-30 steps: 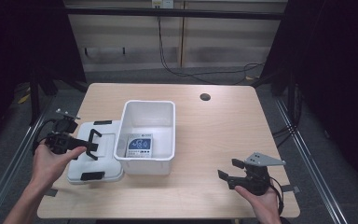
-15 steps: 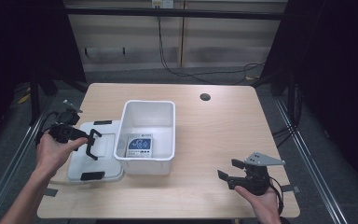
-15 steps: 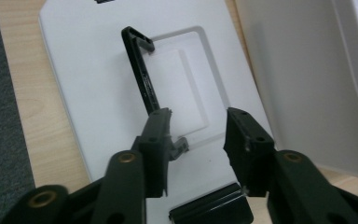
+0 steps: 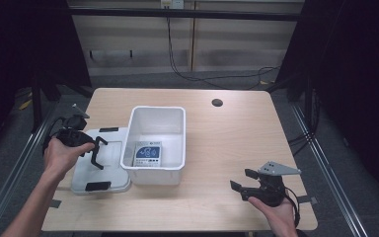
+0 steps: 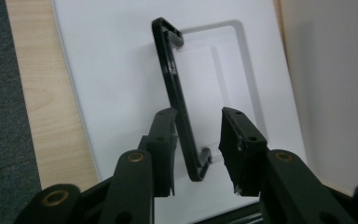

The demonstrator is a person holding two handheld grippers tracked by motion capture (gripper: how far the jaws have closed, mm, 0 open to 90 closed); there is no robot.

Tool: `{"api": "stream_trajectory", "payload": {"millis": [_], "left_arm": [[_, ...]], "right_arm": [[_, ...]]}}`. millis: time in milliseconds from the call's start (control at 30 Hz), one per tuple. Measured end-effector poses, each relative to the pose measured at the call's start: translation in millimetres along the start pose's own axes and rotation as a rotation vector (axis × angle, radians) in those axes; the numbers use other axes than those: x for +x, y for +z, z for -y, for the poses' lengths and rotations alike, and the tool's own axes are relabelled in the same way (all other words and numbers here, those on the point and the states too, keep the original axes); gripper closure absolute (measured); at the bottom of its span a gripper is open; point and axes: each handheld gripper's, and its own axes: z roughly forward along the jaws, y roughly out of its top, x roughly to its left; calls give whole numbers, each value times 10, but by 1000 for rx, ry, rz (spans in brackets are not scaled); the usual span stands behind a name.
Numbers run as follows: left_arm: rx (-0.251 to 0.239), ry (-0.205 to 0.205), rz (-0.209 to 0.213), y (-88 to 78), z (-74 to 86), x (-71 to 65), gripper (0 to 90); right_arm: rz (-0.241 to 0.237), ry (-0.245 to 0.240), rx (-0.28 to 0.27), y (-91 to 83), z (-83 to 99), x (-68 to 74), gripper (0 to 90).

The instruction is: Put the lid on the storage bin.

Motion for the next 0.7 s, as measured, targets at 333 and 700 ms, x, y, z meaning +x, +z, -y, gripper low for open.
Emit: {"api": "stream_trajectory", "payload": {"millis": [333, 700], "left_arm": [[29, -29, 1, 147, -61, 61, 675], [53, -80, -5, 277, -114, 22, 793]], "right_arm": [[-6, -5, 13, 16, 1, 12, 275], [-8, -9, 20, 28, 4, 8, 274]]}}
